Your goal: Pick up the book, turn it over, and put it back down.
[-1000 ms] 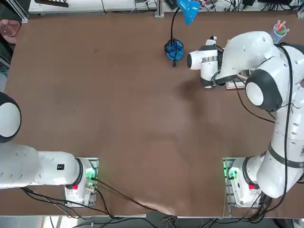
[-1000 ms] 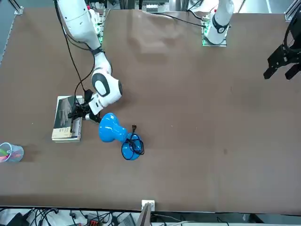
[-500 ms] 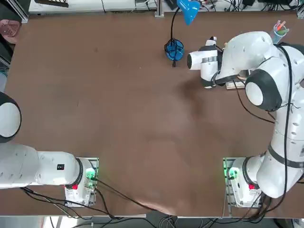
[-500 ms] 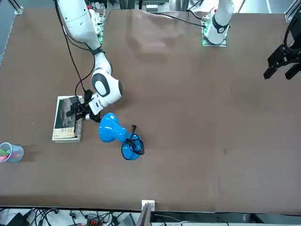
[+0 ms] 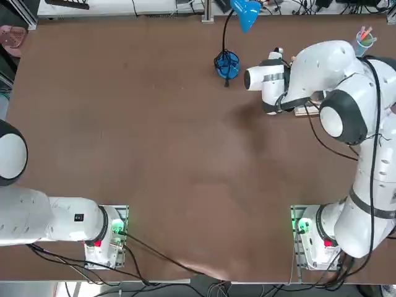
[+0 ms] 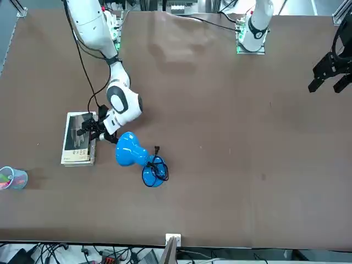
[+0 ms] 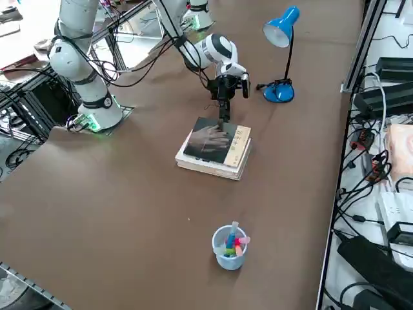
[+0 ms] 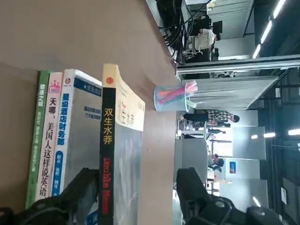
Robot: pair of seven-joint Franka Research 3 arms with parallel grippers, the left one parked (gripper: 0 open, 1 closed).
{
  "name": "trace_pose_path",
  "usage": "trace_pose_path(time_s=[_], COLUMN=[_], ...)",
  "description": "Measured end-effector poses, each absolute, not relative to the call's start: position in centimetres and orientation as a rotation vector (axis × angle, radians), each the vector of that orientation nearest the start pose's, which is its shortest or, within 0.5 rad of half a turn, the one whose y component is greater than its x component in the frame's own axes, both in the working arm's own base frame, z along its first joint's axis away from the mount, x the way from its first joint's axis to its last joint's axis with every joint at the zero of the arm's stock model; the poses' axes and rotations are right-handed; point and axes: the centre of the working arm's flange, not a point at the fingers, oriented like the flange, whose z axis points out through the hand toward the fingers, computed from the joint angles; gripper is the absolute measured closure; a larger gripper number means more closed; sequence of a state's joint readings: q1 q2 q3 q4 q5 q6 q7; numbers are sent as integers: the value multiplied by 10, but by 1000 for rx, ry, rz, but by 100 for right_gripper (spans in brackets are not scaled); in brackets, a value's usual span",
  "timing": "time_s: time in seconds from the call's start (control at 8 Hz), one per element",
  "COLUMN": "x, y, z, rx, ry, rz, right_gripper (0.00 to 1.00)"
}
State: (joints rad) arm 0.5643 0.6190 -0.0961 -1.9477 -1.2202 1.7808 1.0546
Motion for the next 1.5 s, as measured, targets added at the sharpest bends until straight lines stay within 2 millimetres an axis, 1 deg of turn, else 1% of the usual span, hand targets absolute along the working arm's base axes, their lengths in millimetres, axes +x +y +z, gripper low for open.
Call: trace_pose_path(time_s=[0.38, 0.88, 1.0, 1.25, 1.38, 1.5], x=[543, 543, 546, 553, 554, 554], y=[175, 175, 175, 171, 169, 168], z=[163, 160, 163, 181, 186, 188], rx=[1881, 1923, 1961, 2018, 2029, 2040], ry=[211, 205, 186, 132, 118, 115], rz=[255, 267, 274, 287, 290, 290], right_gripper=[0, 0, 0, 0, 0, 0])
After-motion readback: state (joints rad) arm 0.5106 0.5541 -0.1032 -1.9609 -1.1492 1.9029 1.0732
